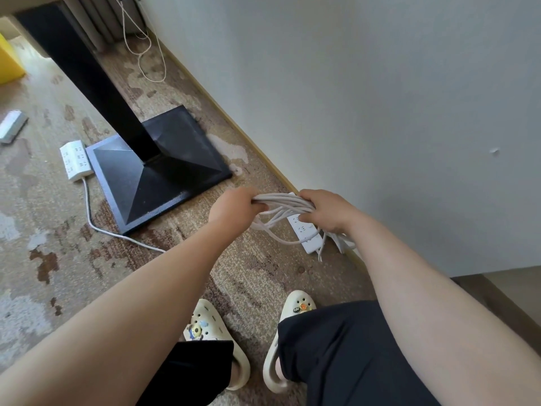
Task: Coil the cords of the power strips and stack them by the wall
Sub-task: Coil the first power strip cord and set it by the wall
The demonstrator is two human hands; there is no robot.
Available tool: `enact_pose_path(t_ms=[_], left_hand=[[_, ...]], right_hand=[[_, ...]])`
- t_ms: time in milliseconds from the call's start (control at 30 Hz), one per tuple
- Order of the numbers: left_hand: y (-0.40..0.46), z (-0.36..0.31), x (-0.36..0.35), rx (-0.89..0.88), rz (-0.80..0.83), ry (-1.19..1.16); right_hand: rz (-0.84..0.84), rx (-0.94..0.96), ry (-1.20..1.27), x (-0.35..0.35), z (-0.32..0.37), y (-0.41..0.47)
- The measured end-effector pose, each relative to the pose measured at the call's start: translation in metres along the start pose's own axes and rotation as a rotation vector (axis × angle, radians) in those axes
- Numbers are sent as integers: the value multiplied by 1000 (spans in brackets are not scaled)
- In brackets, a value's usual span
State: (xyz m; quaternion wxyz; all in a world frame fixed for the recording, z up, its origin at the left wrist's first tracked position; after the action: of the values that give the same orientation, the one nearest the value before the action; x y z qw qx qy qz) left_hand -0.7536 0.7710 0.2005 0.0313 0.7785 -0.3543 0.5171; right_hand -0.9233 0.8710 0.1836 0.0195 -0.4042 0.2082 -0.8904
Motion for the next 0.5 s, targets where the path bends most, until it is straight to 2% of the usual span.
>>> enact_pose_path(t_ms=[167,233,400,500], left_hand=[[-7,5,3,-36,-36,-99],[-12,6,1,-84,5,-118],[-24,5,-4,-259,270,179],[-21,-6,10,-353,298,279]], right_hand=[[-23,6,-43,-8,0,9],[-31,-21,-77,-10,-7,10],[-59,-68,-124,-7,-18,9],[-10,-27,-174,-10,-12,8]])
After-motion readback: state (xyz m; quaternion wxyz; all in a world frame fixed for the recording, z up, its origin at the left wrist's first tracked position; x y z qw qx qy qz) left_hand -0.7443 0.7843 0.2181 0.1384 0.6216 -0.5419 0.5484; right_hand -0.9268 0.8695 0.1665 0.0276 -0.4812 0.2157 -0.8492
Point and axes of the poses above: each hand's wrist, its own y-axis towards the middle knuckle, its own x-axis out of the back of the hand, z = x × y, the point moved 5 cm from there along y, towards the middle knuckle, and after that the axes turned 1 degree about x, right-handed, at the moved point
